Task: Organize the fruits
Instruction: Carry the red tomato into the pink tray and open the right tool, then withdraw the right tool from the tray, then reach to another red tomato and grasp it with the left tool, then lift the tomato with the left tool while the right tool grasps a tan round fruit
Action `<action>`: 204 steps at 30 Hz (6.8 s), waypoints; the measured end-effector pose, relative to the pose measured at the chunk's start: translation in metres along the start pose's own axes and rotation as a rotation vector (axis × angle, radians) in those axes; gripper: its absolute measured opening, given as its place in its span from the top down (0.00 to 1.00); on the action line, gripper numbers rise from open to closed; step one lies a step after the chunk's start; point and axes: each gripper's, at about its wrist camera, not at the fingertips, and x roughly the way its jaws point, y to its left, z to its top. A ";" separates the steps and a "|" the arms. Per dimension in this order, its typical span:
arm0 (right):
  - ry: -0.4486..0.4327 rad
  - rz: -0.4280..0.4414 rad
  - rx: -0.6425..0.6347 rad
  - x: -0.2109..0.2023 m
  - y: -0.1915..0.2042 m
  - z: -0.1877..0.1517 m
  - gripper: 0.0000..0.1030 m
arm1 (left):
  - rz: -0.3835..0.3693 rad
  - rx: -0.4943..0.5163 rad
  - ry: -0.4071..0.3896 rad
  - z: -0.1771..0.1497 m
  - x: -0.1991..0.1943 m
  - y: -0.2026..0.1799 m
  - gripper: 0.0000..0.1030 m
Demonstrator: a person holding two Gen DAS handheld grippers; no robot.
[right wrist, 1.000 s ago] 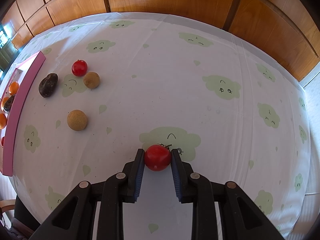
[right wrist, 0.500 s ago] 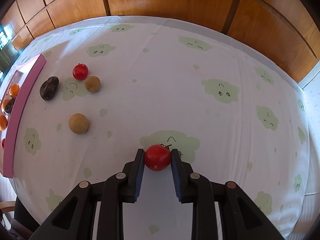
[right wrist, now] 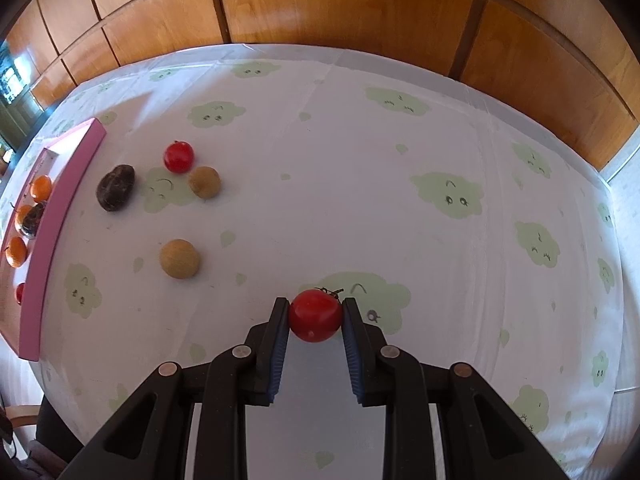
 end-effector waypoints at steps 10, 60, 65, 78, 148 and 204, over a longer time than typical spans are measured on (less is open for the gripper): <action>-0.050 0.146 -0.064 -0.016 0.065 0.022 0.75 | 0.001 -0.015 -0.003 -0.001 0.000 0.007 0.50; -0.088 0.304 -0.144 -0.034 0.138 0.039 0.69 | 0.016 -0.077 -0.013 0.000 -0.006 0.034 0.50; -0.100 0.248 -0.125 -0.047 0.099 0.027 0.69 | -0.010 -0.017 -0.017 0.003 -0.007 0.012 0.50; -0.188 0.062 -0.024 -0.069 0.004 0.029 0.69 | -0.061 0.111 -0.009 0.006 -0.003 -0.041 0.50; -0.130 0.117 0.185 -0.028 -0.060 0.023 0.69 | -0.239 0.164 0.180 0.104 0.152 -0.115 0.71; -0.137 0.035 0.032 0.006 0.052 -0.043 0.73 | -0.224 0.168 0.130 -0.021 0.076 -0.107 0.69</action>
